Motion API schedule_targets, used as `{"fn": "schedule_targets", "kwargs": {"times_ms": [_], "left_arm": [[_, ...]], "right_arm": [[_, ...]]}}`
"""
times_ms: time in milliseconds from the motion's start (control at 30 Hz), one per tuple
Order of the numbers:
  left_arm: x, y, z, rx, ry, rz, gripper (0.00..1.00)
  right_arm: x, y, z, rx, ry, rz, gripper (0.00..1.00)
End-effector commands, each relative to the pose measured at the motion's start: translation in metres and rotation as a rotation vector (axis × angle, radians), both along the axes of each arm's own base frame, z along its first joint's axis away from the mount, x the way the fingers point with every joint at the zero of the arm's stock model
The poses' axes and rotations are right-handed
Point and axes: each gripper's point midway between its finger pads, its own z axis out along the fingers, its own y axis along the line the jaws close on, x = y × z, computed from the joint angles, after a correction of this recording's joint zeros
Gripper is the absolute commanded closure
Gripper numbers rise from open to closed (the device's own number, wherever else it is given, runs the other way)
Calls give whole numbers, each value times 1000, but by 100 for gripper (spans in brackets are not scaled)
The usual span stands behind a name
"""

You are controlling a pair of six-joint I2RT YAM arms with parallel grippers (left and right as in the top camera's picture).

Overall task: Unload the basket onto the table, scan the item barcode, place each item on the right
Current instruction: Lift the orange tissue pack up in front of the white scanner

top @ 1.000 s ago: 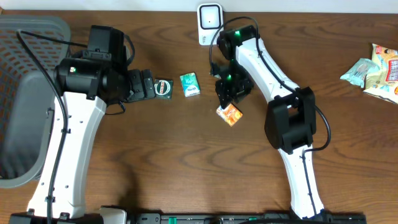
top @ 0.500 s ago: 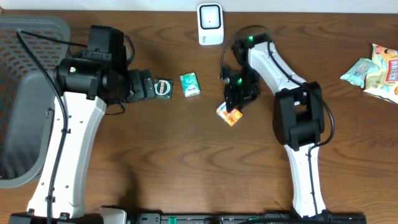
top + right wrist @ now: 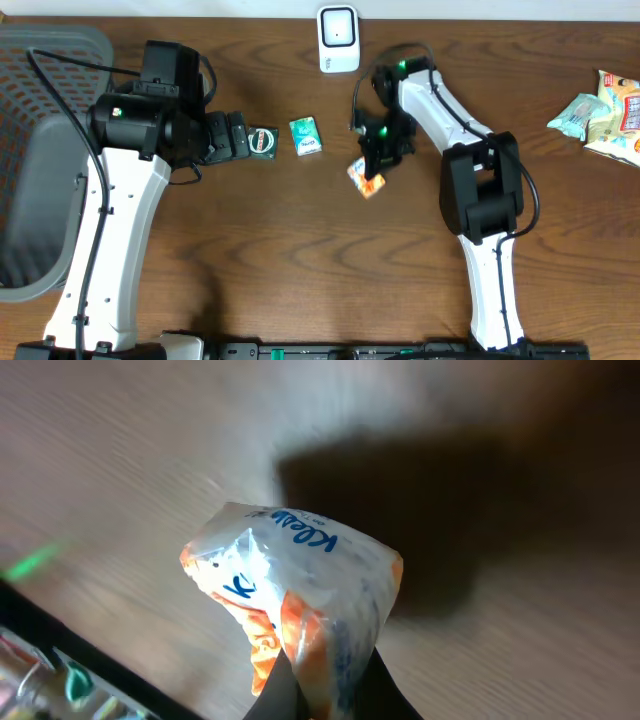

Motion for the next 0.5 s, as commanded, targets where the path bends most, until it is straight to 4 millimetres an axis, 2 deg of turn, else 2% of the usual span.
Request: {"fn": "schedule_targets", "kwargs": {"times_ms": [0, 67, 100, 233, 367, 467], "left_arm": [[1, 2, 1, 6, -3, 2, 2], [1, 2, 1, 6, -3, 2, 2], [1, 2, 1, 6, -3, 2, 2], [1, 2, 1, 6, -3, 2, 2], [1, 2, 1, 6, -3, 2, 2], [1, 2, 1, 6, -3, 2, 2]], "right_arm": [[55, -1, 43, -7, -201, -116, 99], [90, -4, 63, -41, -346, -183, 99], [112, -5, 77, -55, -454, -196, 99], [180, -3, 120, -132, -818, -217, 99], [226, 11, 151, -203, -1117, -140, 99], [249, 29, 163, -226, -1283, -39, 99]]}}
